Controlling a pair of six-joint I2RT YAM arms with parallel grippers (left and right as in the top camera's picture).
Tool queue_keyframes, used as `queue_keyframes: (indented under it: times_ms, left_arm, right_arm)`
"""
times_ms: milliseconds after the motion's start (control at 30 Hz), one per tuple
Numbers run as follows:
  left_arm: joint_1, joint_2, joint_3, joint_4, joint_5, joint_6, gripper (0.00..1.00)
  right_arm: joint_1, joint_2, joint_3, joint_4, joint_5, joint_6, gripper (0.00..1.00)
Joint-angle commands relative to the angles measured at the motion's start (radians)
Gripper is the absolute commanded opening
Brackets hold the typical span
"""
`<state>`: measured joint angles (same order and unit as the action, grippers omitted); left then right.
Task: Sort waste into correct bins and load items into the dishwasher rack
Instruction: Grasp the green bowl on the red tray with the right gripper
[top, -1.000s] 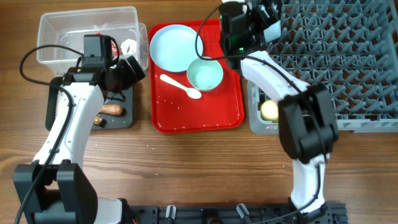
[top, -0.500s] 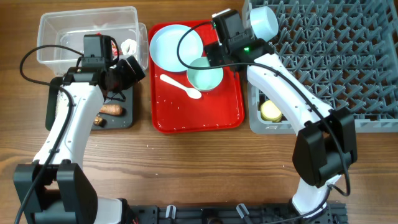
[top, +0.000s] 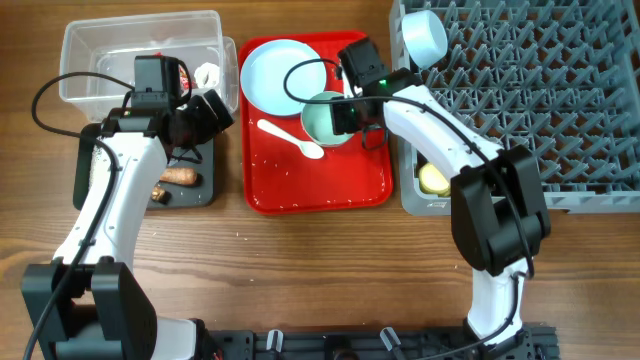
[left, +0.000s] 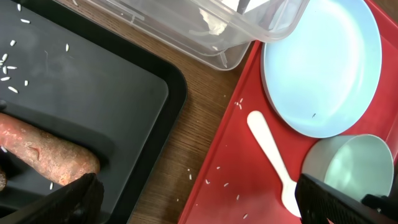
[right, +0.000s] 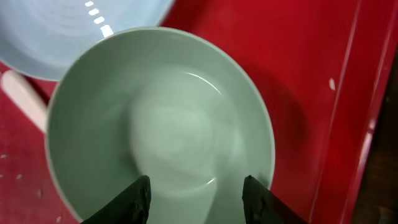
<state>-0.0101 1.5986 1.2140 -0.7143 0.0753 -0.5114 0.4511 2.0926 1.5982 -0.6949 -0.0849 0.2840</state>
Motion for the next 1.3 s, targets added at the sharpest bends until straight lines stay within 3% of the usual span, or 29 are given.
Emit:
queue_keyframes:
  times_ms: [0, 200, 467, 800, 900, 1000, 1267]
  left_arm:
    - [0.006, -0.007, 0.011, 0.002, -0.010, 0.002, 1.00]
    - [0.006, -0.007, 0.011, 0.002, -0.010, 0.002, 1.00]
    - [0.006, -0.007, 0.011, 0.002, -0.010, 0.002, 1.00]
    - [0.006, -0.007, 0.011, 0.002, -0.010, 0.002, 1.00]
    - [0.006, -0.007, 0.011, 0.002, -0.010, 0.002, 1.00]
    - [0.006, -0.007, 0.011, 0.002, -0.010, 0.002, 1.00]
    - [0.006, -0.007, 0.011, 0.002, -0.010, 0.002, 1.00]
  right_arm:
    - [-0.029, 0.010, -0.003, -0.004, 0.025, 0.034, 0.49]
    - [-0.033, 0.011, 0.002, -0.001, 0.020, 0.033, 0.48]
    - [-0.044, -0.054, 0.042, 0.002, 0.062, 0.042, 0.58]
    - [-0.062, 0.026, 0.016, -0.017, 0.101, 0.068, 0.52]
    - [-0.062, 0.052, 0.016, -0.021, 0.082, 0.067, 0.41]
    - [-0.062, 0.054, 0.016, -0.021, 0.081, 0.067, 0.22]
    - [-0.062, 0.054, 0.016, -0.034, 0.019, 0.057, 0.04]
